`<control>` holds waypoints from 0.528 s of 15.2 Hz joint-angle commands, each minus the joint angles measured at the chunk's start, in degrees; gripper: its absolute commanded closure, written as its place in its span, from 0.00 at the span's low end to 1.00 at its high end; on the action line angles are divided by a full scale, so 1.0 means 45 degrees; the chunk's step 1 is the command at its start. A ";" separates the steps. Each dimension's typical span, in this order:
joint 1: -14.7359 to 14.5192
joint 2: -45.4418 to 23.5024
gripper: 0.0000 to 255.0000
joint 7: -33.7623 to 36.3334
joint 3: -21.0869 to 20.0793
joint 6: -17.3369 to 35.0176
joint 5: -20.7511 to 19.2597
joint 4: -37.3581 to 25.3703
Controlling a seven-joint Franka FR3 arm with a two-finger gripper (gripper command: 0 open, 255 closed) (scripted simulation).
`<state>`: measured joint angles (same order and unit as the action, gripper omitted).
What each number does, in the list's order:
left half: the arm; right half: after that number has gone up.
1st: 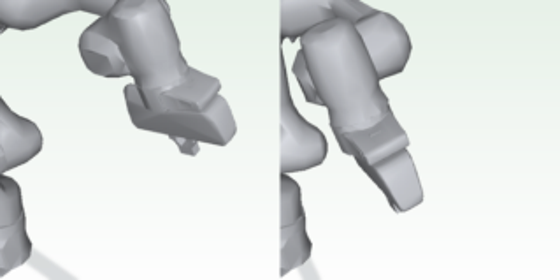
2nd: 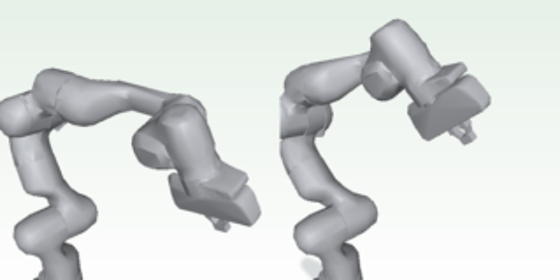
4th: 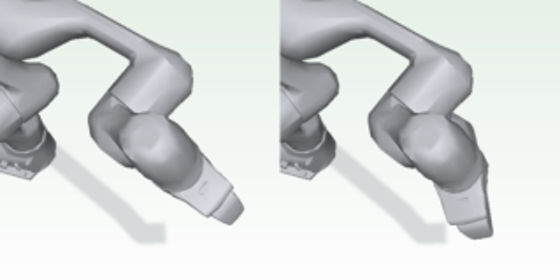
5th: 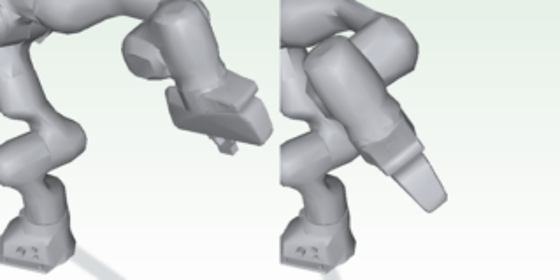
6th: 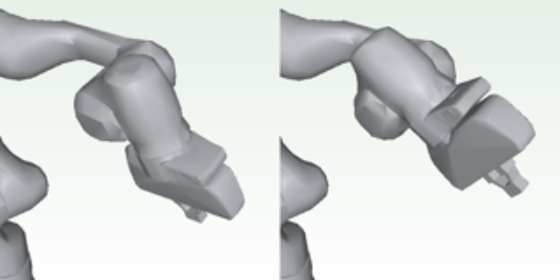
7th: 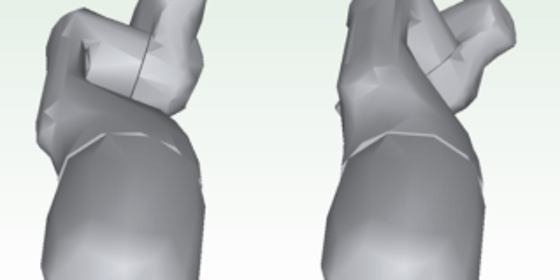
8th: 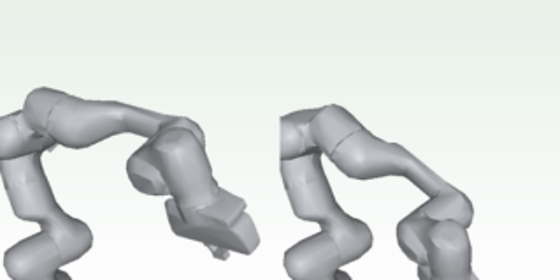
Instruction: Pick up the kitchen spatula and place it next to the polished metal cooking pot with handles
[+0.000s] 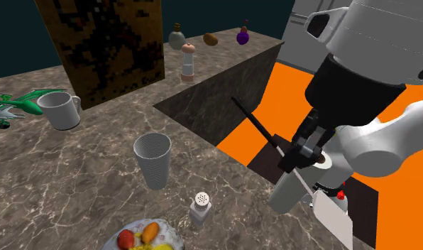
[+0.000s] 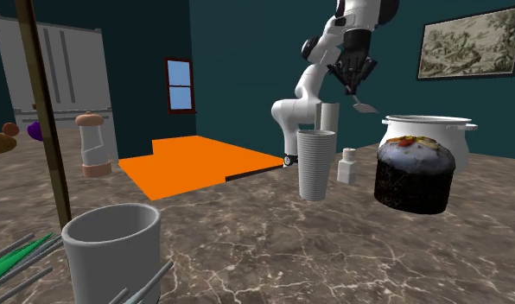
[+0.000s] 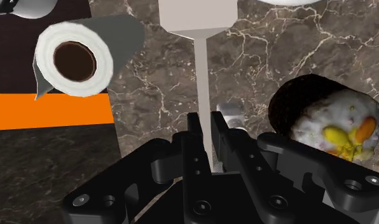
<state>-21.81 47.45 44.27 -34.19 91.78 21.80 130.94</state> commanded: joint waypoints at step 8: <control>-0.1736 0.2443 1.00 0.2031 -0.0656 -0.1796 0.1440 0.0315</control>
<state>-28.77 57.36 52.18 -36.76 84.79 27.53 132.53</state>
